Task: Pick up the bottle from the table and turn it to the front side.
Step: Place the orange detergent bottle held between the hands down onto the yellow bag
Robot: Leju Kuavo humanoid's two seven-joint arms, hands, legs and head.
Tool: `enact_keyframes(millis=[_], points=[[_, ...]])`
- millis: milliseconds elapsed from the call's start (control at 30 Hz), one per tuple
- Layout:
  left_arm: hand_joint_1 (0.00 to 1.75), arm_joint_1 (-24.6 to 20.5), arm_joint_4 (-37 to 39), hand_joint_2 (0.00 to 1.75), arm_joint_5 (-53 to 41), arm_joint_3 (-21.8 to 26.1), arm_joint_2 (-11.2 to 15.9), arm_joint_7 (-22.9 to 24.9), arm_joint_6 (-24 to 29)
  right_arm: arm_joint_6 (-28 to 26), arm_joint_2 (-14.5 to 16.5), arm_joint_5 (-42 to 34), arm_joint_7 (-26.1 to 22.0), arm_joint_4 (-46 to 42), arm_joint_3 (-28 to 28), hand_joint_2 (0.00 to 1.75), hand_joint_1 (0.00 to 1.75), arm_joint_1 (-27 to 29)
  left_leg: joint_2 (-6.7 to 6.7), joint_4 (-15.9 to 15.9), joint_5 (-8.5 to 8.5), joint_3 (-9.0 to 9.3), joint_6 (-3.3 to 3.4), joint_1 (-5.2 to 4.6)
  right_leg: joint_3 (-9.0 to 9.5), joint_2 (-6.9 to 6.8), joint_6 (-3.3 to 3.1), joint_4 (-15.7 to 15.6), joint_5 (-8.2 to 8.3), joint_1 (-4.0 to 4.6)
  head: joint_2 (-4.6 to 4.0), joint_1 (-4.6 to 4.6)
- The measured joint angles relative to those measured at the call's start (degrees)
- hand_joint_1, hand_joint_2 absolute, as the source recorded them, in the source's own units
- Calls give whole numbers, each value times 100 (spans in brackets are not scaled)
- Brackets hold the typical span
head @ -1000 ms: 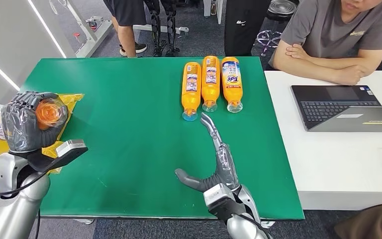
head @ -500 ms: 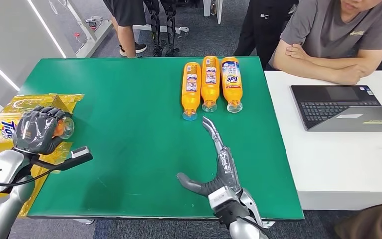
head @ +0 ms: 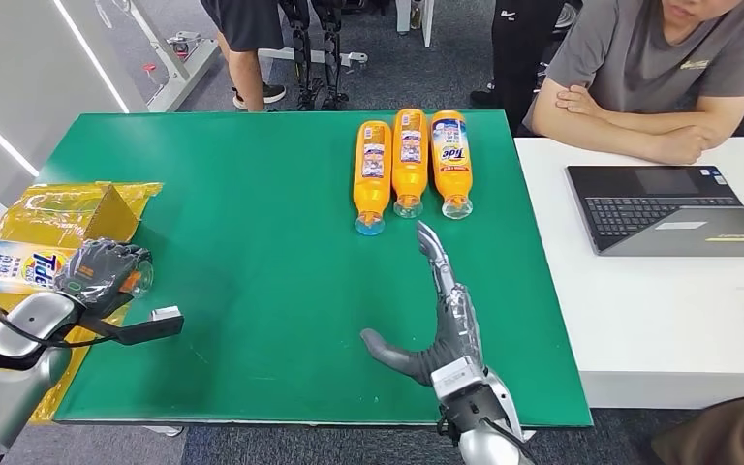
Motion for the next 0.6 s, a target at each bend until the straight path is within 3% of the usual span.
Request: enact_keyframes(millis=[300,600], points=[[175,-859,1177,175,86,-598,-382,-544,-428,-103,0,76,120,-157,-63,175,0,-8,0,2,2,0,-3,0,3,1,0,1,3,0,0,1],[175,-1224,1669,175,270,-976,-578,-777,-456,-109,0,32,135,-127,-70,175,0,-42,-4,1,3,0,-3,1,2,-4,0,1,1,0,0,0]])
